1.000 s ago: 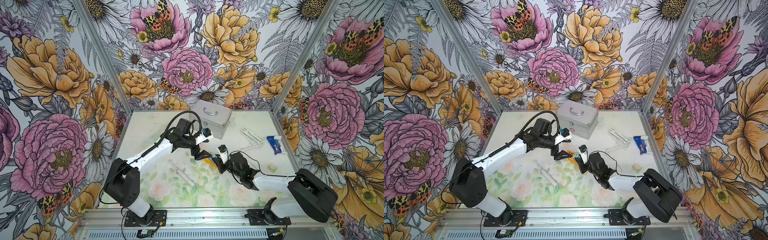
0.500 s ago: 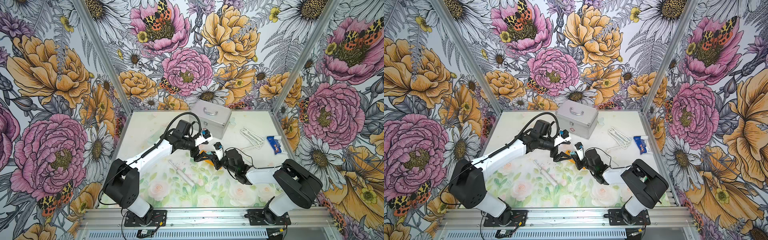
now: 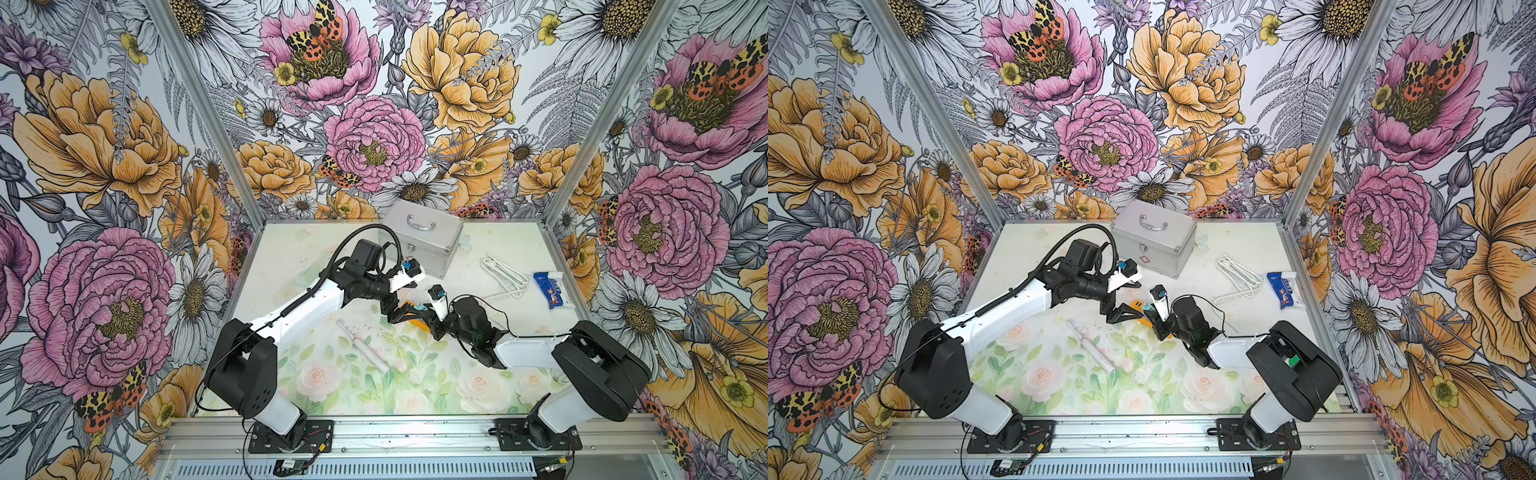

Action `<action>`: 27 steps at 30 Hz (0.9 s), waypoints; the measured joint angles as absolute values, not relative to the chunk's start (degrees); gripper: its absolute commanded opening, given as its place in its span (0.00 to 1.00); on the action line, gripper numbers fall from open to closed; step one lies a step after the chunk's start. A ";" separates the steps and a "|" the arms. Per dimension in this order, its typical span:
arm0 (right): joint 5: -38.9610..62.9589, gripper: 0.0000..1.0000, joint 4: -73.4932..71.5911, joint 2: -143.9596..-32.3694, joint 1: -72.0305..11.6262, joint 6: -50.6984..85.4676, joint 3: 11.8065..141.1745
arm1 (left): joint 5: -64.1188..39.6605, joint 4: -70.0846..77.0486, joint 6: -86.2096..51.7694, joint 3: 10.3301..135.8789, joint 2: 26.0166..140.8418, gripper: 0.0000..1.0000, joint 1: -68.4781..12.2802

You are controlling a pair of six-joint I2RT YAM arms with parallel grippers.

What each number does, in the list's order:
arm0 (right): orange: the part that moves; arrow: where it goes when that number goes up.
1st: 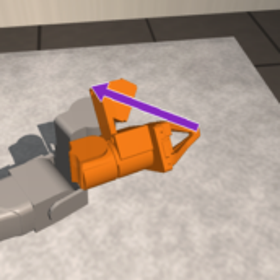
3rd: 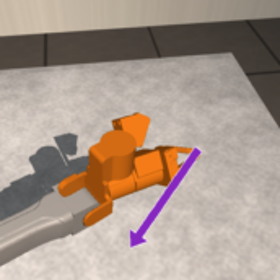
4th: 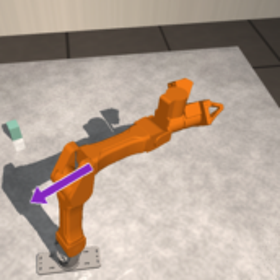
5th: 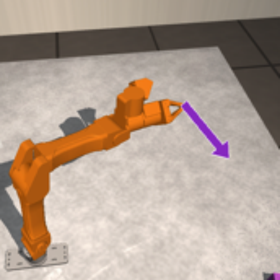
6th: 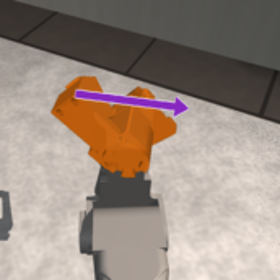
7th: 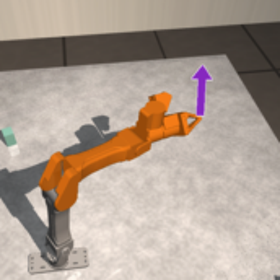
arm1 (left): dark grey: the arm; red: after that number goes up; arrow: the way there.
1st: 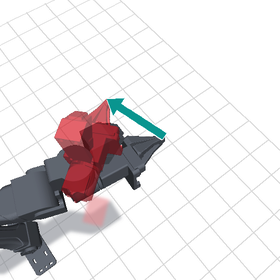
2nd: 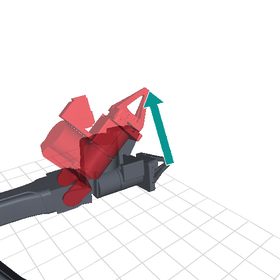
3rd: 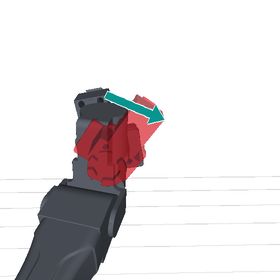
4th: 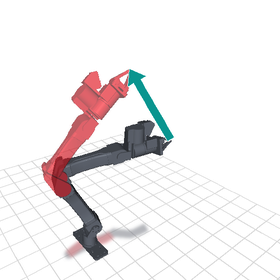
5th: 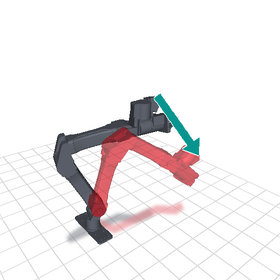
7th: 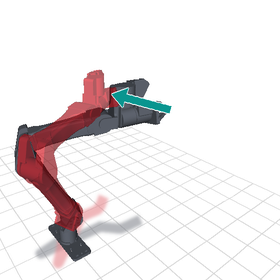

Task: Charge the electric toothbrush
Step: Insert the plug into the socket.

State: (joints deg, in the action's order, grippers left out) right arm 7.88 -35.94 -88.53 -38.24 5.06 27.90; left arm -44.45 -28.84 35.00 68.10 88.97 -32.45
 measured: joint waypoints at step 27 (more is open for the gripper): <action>0.14 0.00 -54.85 -93.03 -41.41 8.95 20.64 | -44.45 -28.84 35.00 68.10 88.82 0.99 -32.45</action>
